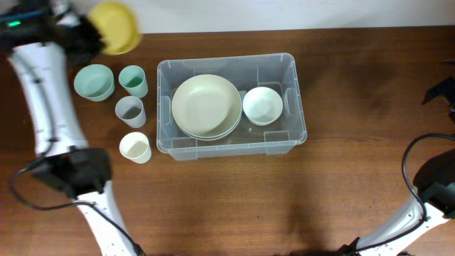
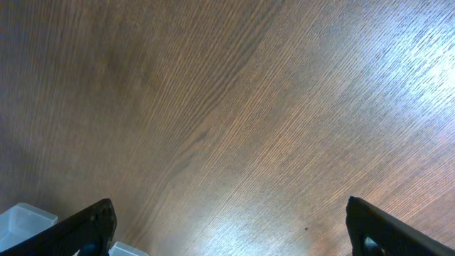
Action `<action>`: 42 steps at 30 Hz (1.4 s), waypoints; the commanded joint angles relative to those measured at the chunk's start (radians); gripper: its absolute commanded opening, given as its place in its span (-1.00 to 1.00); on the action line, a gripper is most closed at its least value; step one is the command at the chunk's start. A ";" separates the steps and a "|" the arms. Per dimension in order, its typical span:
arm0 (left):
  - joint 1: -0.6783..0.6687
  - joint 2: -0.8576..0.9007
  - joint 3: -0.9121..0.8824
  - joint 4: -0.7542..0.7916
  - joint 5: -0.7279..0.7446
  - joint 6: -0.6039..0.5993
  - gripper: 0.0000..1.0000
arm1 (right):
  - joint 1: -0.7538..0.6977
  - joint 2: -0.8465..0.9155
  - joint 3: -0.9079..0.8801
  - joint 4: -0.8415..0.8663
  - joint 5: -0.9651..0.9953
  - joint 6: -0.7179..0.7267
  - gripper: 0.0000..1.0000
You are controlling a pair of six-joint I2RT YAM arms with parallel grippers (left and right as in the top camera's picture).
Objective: Pack container
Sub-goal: 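Lift the yellow bowl and carry it over the container, then lower the yellow bowl into the container's right side and release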
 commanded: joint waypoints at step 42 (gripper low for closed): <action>-0.731 0.253 0.018 0.015 -0.363 0.050 -0.96 | 0.004 -0.021 -0.004 0.000 0.005 0.008 0.98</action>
